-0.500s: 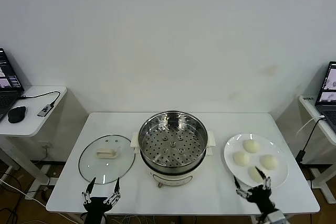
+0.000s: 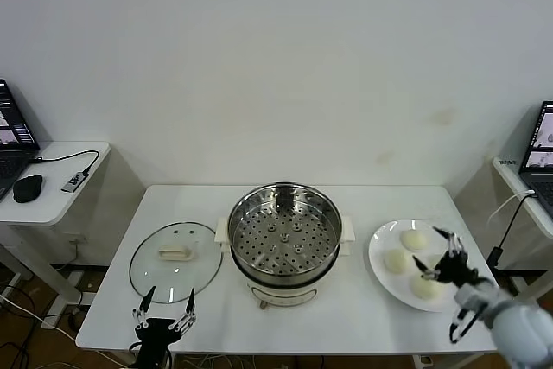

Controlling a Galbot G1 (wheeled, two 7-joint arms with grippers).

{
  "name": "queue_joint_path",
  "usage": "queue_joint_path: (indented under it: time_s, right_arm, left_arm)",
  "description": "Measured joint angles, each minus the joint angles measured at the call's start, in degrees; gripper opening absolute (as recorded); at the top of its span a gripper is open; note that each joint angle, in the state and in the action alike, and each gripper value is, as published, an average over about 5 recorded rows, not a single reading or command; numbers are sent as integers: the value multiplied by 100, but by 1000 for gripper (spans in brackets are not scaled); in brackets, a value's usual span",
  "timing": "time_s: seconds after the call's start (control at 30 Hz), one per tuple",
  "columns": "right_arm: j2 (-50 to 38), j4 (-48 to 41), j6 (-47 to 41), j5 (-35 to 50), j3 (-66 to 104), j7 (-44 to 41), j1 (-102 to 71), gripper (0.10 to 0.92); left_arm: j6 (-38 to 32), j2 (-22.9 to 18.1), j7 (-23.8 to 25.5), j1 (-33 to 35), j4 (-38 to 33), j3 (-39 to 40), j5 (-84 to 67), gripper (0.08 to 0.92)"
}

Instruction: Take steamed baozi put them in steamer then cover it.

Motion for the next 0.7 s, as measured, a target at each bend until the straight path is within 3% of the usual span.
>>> queue_joint_path:
  time_s: [0.33, 0.7]
  right_arm:
    - [-906, -1178, -45, 286, -1853, -1471, 2215, 823]
    - [-839, -2656, 371, 296, -4194, -2512, 4506, 823]
  left_arm:
    - [4, 61, 10, -3, -25, -94, 108, 823]
    - [8, 115, 22, -44, -38, -207, 165, 823]
